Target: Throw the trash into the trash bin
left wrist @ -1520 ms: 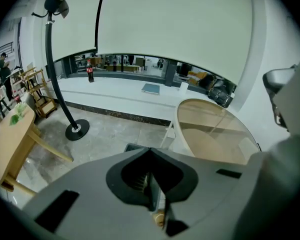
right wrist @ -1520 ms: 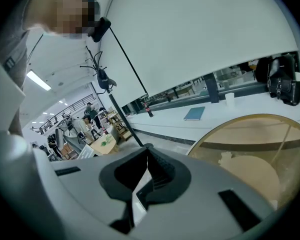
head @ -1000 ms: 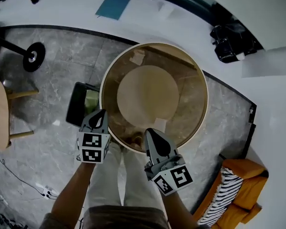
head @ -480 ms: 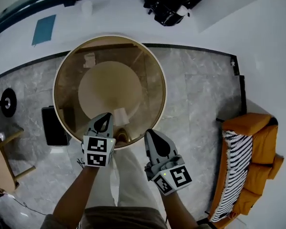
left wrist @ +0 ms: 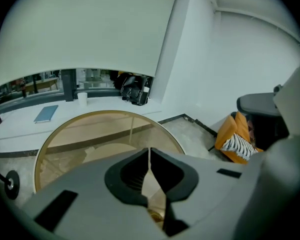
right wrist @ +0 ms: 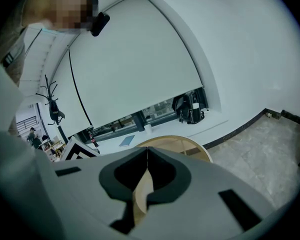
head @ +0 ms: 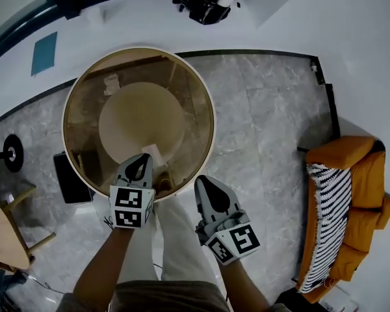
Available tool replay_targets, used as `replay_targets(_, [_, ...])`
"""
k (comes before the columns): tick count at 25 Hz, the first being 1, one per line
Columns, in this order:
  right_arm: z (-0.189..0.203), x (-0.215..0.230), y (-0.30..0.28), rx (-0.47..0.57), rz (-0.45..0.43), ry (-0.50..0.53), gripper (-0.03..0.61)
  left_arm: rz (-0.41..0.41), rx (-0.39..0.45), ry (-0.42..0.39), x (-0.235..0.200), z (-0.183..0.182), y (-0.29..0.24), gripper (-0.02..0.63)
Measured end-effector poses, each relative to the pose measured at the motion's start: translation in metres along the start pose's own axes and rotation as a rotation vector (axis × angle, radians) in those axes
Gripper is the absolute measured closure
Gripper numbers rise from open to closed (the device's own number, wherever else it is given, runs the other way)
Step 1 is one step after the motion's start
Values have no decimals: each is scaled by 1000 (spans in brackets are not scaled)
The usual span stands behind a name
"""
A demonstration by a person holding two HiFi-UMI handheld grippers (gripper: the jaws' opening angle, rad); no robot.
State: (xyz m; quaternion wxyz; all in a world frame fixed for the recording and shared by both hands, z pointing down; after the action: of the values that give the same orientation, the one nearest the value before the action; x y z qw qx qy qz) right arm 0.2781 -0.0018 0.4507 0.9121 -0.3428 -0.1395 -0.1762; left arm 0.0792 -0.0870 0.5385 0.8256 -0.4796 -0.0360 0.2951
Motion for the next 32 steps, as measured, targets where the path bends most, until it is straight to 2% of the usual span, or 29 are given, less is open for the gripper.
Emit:
replay_targets(2, [0,4,0,-3,-3,-2,560,6,-13,47,-1,2,-4,571])
replay_targets(4, [0,6,-1,-7,-8,-1,559,4,-19,83,-1,4,-9,424])
replay_targets(7, [1,10,-4,-17,-23,2,558,-37,-19,96,-1,6,-13,342])
replay_targets(24, [22,32,-39,-117,-88,2,558,-100,-145,206,-19,46,-61,331])
replay_targets(32, [34,37,-61,-173,-114,11,558,-60,-182,228,-23,61,-91,316])
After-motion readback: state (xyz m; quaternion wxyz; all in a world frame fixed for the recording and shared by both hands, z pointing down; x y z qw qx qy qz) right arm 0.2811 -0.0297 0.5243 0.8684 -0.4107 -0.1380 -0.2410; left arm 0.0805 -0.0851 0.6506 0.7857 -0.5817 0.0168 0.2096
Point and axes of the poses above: the fingertips, and each gripper's own axes: y backward along the fingers, x to its right, z out of its underside, the point moved 10 cm from there along y, backward along the fingers, and after that the axes turned 14 degrees about -x, right-handed, at the moved point
